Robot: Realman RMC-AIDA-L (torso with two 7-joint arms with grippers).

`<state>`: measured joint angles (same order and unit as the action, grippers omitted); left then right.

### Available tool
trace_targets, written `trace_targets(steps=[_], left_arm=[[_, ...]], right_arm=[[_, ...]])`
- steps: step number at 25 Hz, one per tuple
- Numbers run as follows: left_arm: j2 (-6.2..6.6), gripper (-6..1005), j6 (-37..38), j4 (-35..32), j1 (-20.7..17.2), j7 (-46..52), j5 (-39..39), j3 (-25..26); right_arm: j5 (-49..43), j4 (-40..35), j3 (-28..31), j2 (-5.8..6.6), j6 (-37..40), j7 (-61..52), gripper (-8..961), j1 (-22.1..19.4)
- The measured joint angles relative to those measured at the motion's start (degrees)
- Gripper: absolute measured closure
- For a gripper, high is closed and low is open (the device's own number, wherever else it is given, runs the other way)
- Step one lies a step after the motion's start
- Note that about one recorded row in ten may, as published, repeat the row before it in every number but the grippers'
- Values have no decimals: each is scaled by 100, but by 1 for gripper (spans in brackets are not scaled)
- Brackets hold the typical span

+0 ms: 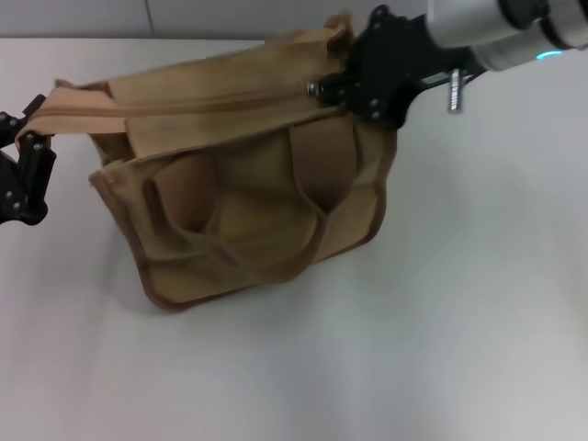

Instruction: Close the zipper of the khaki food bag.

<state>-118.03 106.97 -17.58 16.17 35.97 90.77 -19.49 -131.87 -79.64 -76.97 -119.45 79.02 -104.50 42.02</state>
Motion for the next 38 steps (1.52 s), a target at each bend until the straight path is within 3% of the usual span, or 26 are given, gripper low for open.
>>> trace_targets(steps=[7, 19, 23, 24, 26, 27, 28, 31, 38], left_arm=[[-1, 928, -22, 4, 45, 16, 1, -1], [36, 924, -162, -140, 97, 789, 27, -3], [212, 923, -184, -319, 52, 1713, 107, -64], [286, 923, -127, -396, 34, 1974, 183, -112], [359, 829, -65, -467, 18, 2174, 247, -154], [461, 781, 61, -585, 1, 2458, 372, -217], [653, 734, 355, -825, -12, 2944, 651, -312], [832, 606, 606, -1197, -11, 3531, 860, -372], [1071, 358, 782, -1746, -56, 4305, 860, -786]], right_arm=[[12, -2, 82, -1, 19, -75, 943, -59], [1327, -208, 650, -6, 59, -136, 828, -652], [2393, -7, 1192, 23, 255, 159, 789, -948], [2578, 89, 1319, 27, 374, 208, 709, -980], [2913, 372, 1669, 36, 755, 294, 549, -1017], [2970, 434, 1741, 37, 865, 318, 511, -1022], [3071, 630, 1955, 38, 1096, 375, 474, -1022], [3135, 1081, 2347, 52, 1546, 516, 361, -995], [3135, 1910, 2523, 153, 2179, 899, 192, -984]])
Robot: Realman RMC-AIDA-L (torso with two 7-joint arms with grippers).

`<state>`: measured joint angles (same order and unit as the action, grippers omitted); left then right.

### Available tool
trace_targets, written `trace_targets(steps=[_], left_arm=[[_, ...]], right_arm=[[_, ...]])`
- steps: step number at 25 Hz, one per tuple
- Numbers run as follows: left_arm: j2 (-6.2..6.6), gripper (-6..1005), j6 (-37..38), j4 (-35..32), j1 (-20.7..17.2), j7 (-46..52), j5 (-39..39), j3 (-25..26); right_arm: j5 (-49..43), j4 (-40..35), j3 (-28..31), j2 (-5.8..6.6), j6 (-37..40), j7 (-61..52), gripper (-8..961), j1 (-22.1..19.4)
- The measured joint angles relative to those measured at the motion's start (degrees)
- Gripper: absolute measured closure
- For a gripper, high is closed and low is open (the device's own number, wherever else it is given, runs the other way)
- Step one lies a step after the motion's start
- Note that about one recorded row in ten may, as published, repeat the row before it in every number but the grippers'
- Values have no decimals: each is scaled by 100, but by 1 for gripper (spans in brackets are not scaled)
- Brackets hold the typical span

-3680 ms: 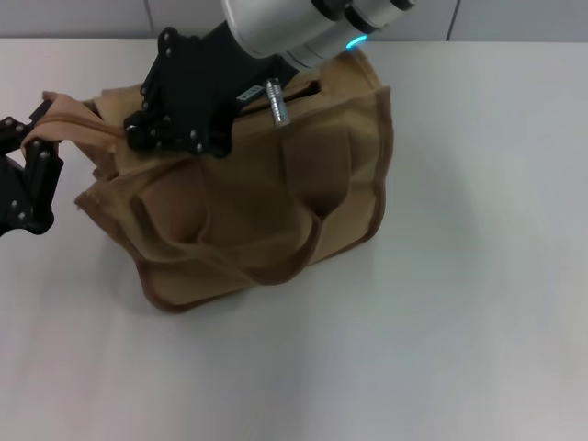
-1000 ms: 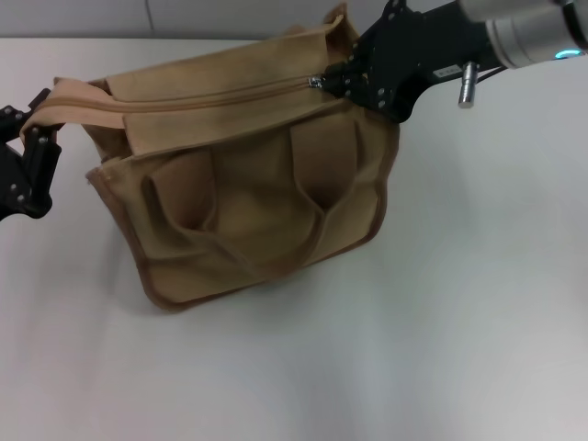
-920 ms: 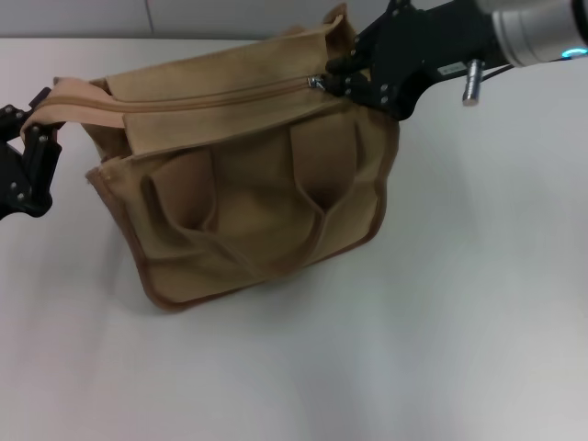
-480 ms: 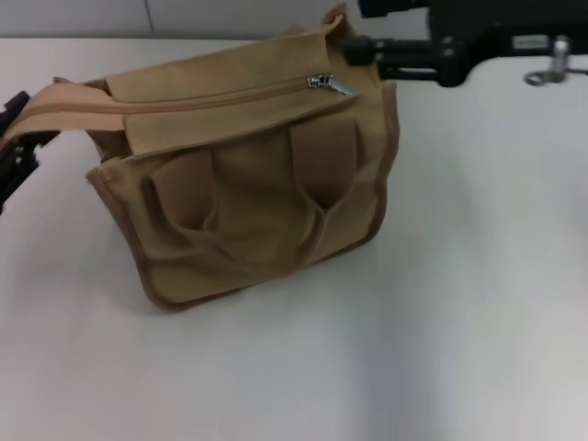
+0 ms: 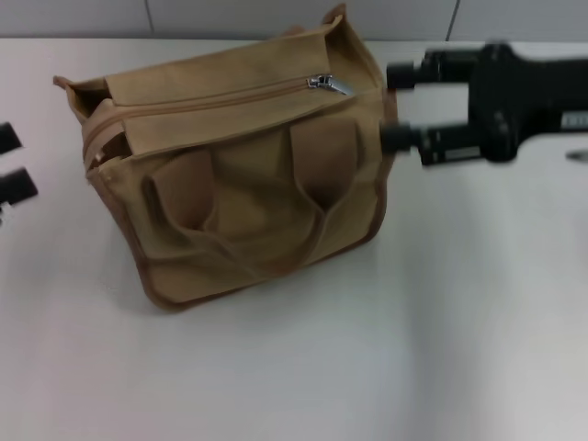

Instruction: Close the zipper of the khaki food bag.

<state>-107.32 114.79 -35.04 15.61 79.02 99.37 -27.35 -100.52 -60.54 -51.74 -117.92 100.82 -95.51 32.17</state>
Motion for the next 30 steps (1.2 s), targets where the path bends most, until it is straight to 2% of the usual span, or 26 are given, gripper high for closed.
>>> trace_targets(steps=[2, 5, 10, 15, 18, 25, 30], left_arm=[[-22, 299, 26, 2, 4, 6, -69, -264], [-188, 212, 29, -58, 19, -130, -145, -685], [-431, 165, 31, -34, 110, -523, -164, -1371], [-665, 169, 26, 8, 170, -799, -165, -1956], [-795, 169, 13, 8, 183, -906, -126, -2065], [-976, 169, -56, 156, 223, -1254, -78, -2362], [-1026, 169, -409, 600, 404, -1610, 157, -2381]], right_arm=[[-10, 281, -3, 31, 242, 239, 193, -20], [-35, 646, -19, 32, 442, 605, 195, -79], [-62, 1440, -39, 12, 450, 1345, 197, -145], [-65, 2246, -32, 23, 339, 2051, 197, -158], [-132, 2489, -44, 6, 207, 2284, 197, -164], [-553, 2874, -50, -107, 116, 2745, 197, -127], [-563, 3409, -133, -133, -57, 3254, 197, -65]])
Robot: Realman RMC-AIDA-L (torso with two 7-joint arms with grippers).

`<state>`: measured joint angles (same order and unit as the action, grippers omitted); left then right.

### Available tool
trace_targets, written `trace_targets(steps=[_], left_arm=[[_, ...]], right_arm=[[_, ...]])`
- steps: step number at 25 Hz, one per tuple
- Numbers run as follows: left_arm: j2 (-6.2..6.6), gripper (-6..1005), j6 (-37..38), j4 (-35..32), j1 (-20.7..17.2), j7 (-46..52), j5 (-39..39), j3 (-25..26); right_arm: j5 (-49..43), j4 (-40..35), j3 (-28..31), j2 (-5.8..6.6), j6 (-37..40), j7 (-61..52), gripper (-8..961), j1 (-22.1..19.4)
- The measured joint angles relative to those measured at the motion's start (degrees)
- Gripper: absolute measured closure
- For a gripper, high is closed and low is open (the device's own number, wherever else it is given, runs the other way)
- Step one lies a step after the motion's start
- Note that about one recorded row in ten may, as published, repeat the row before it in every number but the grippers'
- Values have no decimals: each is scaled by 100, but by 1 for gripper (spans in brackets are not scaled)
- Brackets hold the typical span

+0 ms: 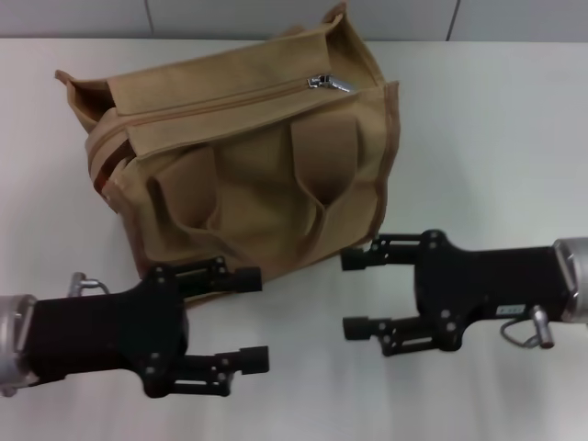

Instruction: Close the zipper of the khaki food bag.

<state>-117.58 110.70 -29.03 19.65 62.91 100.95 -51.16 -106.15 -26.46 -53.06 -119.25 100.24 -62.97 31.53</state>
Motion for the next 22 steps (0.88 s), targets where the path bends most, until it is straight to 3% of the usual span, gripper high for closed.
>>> trace_targets(steps=[6, 22], left_arm=[[-31, 169, -675, 216, 80, -194, 275, -7], [-2, 170, -851, 442, 66, -500, 354, -21]], right_arm=[[5, 462, -82, -15, -215, 383, 197, 48], [39, 1173, -78, -36, -718, 969, 197, 72]])
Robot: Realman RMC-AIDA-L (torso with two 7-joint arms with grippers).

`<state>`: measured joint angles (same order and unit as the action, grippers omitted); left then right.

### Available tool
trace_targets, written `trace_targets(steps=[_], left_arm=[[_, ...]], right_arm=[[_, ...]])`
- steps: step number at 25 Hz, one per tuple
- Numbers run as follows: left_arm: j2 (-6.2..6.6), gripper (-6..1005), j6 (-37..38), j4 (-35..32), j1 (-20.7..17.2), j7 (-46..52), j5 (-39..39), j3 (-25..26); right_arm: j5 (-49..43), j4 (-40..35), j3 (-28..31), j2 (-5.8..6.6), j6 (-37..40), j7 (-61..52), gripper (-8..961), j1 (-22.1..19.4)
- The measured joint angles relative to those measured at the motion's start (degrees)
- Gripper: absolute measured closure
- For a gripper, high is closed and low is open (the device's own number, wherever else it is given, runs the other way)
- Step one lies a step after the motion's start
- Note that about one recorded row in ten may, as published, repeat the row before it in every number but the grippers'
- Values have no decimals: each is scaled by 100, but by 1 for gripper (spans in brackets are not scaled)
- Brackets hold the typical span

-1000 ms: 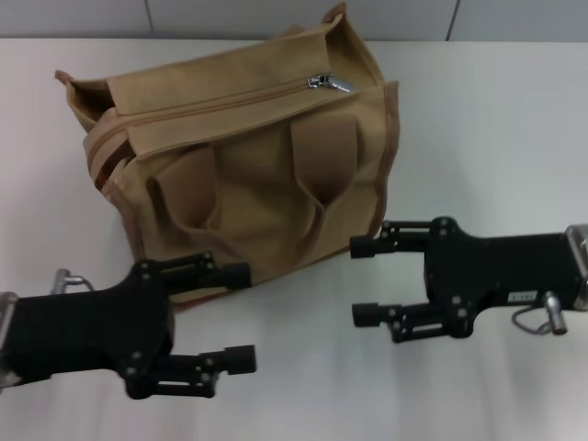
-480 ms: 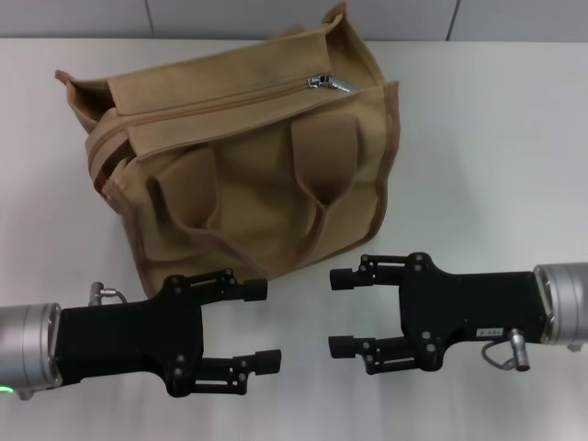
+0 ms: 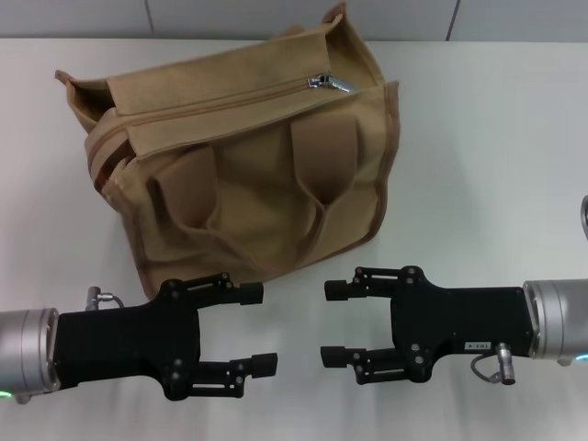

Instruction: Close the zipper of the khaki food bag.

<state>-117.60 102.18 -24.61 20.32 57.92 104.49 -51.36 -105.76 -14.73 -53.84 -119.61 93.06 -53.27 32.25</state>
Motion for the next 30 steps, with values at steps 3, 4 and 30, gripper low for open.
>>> trace_targets(steps=[3, 4, 30], left_arm=[[12, 170, 2, 0, 8, 0, 51, -3], [16, 170, 1, 0, 14, 0, 63, -4], [27, 170, -10, 0, 25, 0, 63, -5]], right_arm=[[2, 6, 4, -1, -1, 1, 197, 12], [3, 7, 16, -1, -1, 3, 197, 16], [3, 23, 67, -1, -7, 10, 197, 18]])
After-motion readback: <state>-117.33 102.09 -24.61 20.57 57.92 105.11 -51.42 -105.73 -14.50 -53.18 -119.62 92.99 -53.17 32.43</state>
